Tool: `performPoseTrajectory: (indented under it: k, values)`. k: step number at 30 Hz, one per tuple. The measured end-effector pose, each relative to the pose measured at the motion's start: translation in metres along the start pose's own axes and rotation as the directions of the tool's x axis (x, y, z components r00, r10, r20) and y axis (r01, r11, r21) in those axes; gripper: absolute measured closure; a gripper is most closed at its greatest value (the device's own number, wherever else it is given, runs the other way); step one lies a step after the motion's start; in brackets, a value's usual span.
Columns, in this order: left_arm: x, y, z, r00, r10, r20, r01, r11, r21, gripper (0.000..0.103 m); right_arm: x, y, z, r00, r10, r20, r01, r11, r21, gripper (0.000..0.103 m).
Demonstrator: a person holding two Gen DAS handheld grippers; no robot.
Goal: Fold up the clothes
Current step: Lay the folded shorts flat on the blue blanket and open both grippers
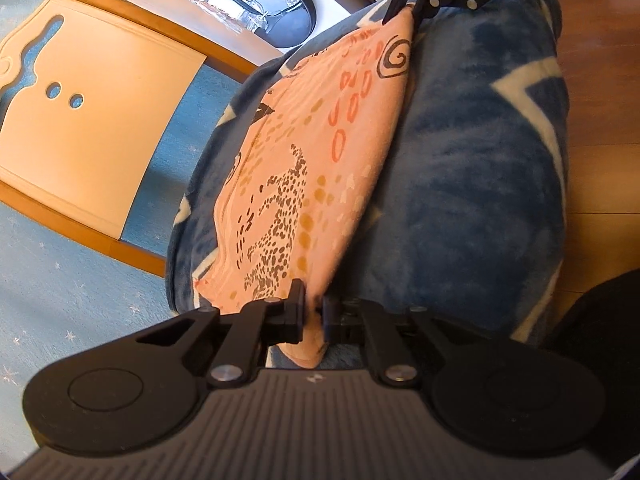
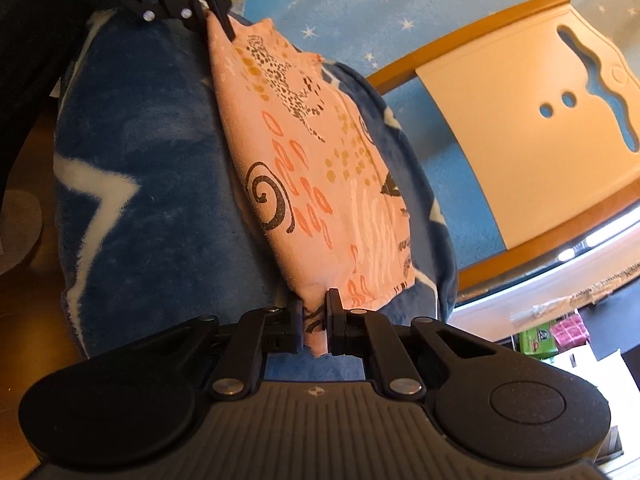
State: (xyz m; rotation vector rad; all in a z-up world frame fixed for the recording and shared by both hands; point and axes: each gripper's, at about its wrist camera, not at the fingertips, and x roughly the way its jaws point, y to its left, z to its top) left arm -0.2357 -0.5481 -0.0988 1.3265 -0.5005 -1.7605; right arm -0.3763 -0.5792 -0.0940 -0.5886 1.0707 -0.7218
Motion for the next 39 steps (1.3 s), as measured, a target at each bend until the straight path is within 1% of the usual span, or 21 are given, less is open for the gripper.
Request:
performPoseTrajectory:
  k: [3,7,10,12,15,16,17,19,21,22,23,24,25,27,28,30,32,33,34,36,39]
  values:
    - [-0.004,0.004,-0.003,1.000,-0.018,-0.005,0.018,0.999,-0.034,0.096,0.000,0.000,0.003,1.000,0.007,-0.016,-0.006,1.000,0.009,0.090]
    - [-0.017,0.011,-0.010,0.999,-0.036,-0.005,0.035,0.996,-0.085,0.095,-0.009,-0.010,0.000,0.999,0.032,-0.037,-0.028,0.994,0.102,0.086]
    - [-0.033,0.019,-0.018,1.000,-0.030,0.008,0.031,0.989,-0.146,0.095,-0.025,-0.015,-0.002,0.997,0.066,-0.029,-0.058,0.975,0.213,0.086]
    - [-0.041,0.029,-0.021,1.000,-0.015,0.024,0.020,0.978,-0.207,0.095,-0.037,-0.020,-0.001,0.995,0.104,0.004,-0.100,0.944,0.315,0.086]
    - [-0.046,0.045,-0.021,0.999,0.017,0.046,-0.001,0.950,-0.314,0.095,-0.046,-0.028,0.007,0.989,0.127,0.076,-0.148,0.877,0.458,0.086]
    - [-0.044,0.050,-0.019,0.998,0.027,0.051,-0.008,0.939,-0.343,0.095,-0.046,-0.032,0.011,0.987,0.126,0.099,-0.159,0.850,0.502,0.086]
    - [-0.041,0.052,-0.017,0.998,0.031,0.056,-0.009,0.930,-0.368,0.095,-0.043,-0.037,0.012,0.984,0.129,0.123,-0.176,0.813,0.555,0.086]
    - [-0.031,0.054,-0.012,0.998,0.008,0.059,0.017,0.915,-0.404,0.095,-0.036,-0.047,0.015,0.976,0.134,0.170,-0.214,0.725,0.655,0.086]
    - [-0.019,0.051,-0.010,0.998,-0.032,0.049,0.050,0.907,-0.418,0.095,-0.022,-0.054,0.012,0.970,0.141,0.199,-0.243,0.633,0.735,0.086]
    - [-0.013,0.048,-0.011,0.998,-0.058,0.032,0.066,0.909,-0.412,0.095,-0.012,-0.057,0.007,0.968,0.163,0.192,-0.251,0.594,0.764,0.086]
    - [-0.007,0.043,-0.011,0.996,-0.086,0.010,0.083,0.912,-0.401,0.095,-0.002,-0.058,0.003,0.967,0.194,0.166,-0.249,0.574,0.780,0.086]
    - [-0.005,0.039,-0.012,0.995,-0.097,0.002,0.090,0.917,-0.388,0.097,0.004,-0.057,0.000,0.964,0.222,0.145,-0.249,0.568,0.784,0.087]
    - [-0.007,0.039,-0.013,0.995,-0.098,0.003,0.091,0.919,-0.384,0.098,0.005,-0.057,-0.003,0.962,0.230,0.147,-0.255,0.566,0.784,0.088]
    - [-0.013,0.041,-0.014,0.995,-0.097,0.008,0.093,0.918,-0.385,0.095,-0.002,-0.062,-0.003,0.965,0.217,0.147,-0.248,0.578,0.777,0.088]
    - [-0.015,0.045,-0.015,0.996,-0.089,0.016,0.088,0.914,-0.395,0.095,-0.004,-0.066,-0.003,0.969,0.197,0.150,-0.238,0.582,0.777,0.088]
    - [-0.015,0.057,-0.016,0.997,-0.070,0.030,0.076,0.898,-0.434,0.095,0.000,-0.076,-0.004,0.972,0.169,0.161,-0.230,0.574,0.786,0.087]
    - [-0.009,0.068,-0.013,0.998,-0.050,0.030,0.058,0.888,-0.457,0.095,0.013,-0.085,0.003,0.971,0.165,0.174,-0.238,0.573,0.785,0.087]
    - [-0.003,0.072,-0.013,0.998,-0.051,0.025,0.057,0.884,-0.463,0.095,0.019,-0.090,0.006,0.970,0.164,0.180,-0.242,0.572,0.783,0.087]
    - [0.003,0.075,-0.014,0.998,-0.056,0.018,0.058,0.882,-0.468,0.095,0.028,-0.093,0.012,0.968,0.165,0.191,-0.251,0.584,0.772,0.087]
    - [0.016,0.080,-0.015,0.998,-0.067,0.005,0.061,0.877,-0.477,0.095,0.047,-0.093,0.027,0.967,0.166,0.191,-0.253,0.624,0.739,0.087]
    - [0.035,0.089,-0.016,0.996,-0.084,-0.015,0.066,0.869,-0.491,0.095,0.078,-0.092,0.042,0.967,0.202,0.152,-0.250,0.669,0.700,0.087]
